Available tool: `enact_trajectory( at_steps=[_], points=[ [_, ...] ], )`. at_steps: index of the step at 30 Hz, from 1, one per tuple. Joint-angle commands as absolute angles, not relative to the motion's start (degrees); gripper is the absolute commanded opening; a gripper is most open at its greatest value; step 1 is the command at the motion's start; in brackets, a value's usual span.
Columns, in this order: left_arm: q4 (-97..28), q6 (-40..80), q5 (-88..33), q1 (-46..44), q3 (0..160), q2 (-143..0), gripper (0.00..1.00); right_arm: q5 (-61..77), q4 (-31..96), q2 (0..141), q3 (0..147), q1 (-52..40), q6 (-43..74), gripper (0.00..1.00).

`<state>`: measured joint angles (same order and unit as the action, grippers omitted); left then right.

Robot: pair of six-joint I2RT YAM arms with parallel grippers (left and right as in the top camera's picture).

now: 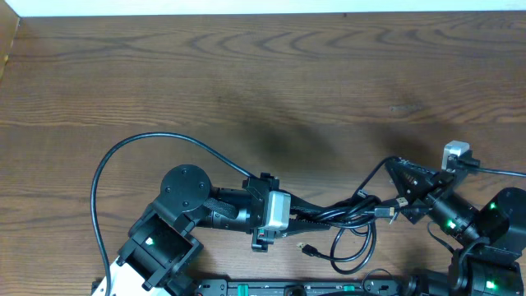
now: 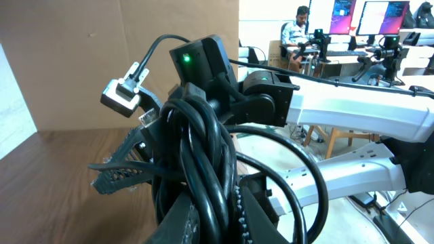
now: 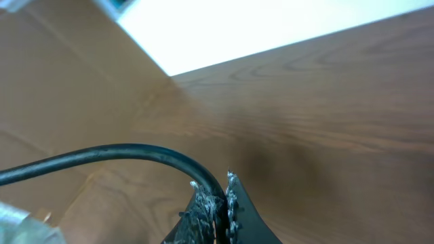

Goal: Untangle cables

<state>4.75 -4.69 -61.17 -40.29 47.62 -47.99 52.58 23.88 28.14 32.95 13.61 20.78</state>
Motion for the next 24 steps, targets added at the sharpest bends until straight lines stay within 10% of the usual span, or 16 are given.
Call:
enact_trajectory(
  at_steps=[1, 24],
  points=[
    [5.61, -4.21, -65.41, -40.51, 48.62, -46.22, 0.08, 41.3, 25.65, 28.14, 33.26, 14.33, 20.03, 0.01],
    [-22.57, -17.72, -68.2, -25.19, 48.62, -46.28, 0.07, 33.71, 29.26, 28.14, 33.26, 14.33, 15.9, 0.01]
  ],
)
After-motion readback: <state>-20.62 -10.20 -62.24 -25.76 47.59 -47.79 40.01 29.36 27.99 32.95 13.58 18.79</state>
